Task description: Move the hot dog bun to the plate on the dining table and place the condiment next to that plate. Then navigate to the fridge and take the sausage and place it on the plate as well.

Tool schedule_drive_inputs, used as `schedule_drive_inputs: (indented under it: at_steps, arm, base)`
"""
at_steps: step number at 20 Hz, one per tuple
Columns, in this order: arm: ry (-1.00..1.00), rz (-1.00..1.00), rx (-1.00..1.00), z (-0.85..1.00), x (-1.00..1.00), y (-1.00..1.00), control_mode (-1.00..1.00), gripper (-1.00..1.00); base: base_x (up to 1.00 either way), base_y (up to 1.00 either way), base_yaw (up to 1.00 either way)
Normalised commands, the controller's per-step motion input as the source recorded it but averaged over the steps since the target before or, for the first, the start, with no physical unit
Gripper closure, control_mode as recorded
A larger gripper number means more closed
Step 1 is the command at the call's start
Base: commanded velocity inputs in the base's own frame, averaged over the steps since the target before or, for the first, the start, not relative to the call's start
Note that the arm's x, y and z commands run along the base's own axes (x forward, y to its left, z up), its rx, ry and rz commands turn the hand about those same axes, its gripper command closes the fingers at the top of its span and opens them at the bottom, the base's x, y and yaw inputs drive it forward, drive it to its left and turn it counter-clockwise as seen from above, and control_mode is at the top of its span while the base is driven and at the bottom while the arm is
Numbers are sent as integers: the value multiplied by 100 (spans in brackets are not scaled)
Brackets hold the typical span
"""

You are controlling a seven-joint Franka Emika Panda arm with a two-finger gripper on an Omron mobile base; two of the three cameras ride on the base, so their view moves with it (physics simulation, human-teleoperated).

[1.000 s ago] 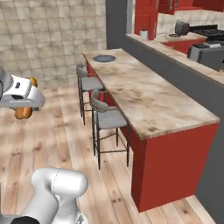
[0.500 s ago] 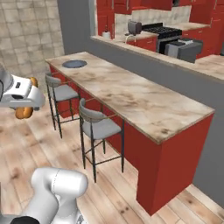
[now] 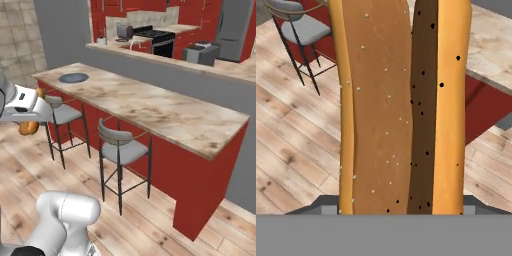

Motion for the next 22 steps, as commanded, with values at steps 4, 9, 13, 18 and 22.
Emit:
schedule_drive_inputs:
  at_steps: [4, 9, 13, 18, 22]
  arm:
    - [0, 0, 0, 0, 0, 0, 100, 100]
    - [0, 0, 0, 0, 0, 0, 100, 100]
    - [0, 0, 0, 0, 0, 0, 100, 100]
    - [0, 0, 0, 0, 0, 0, 100, 100]
    - [0, 0, 0, 0, 0, 0, 100, 100]
  base:
    - [2, 100, -31]
    - [2, 100, -22]
    - [1, 100, -12]
    - [15, 100, -16]
    - [30, 100, -22]
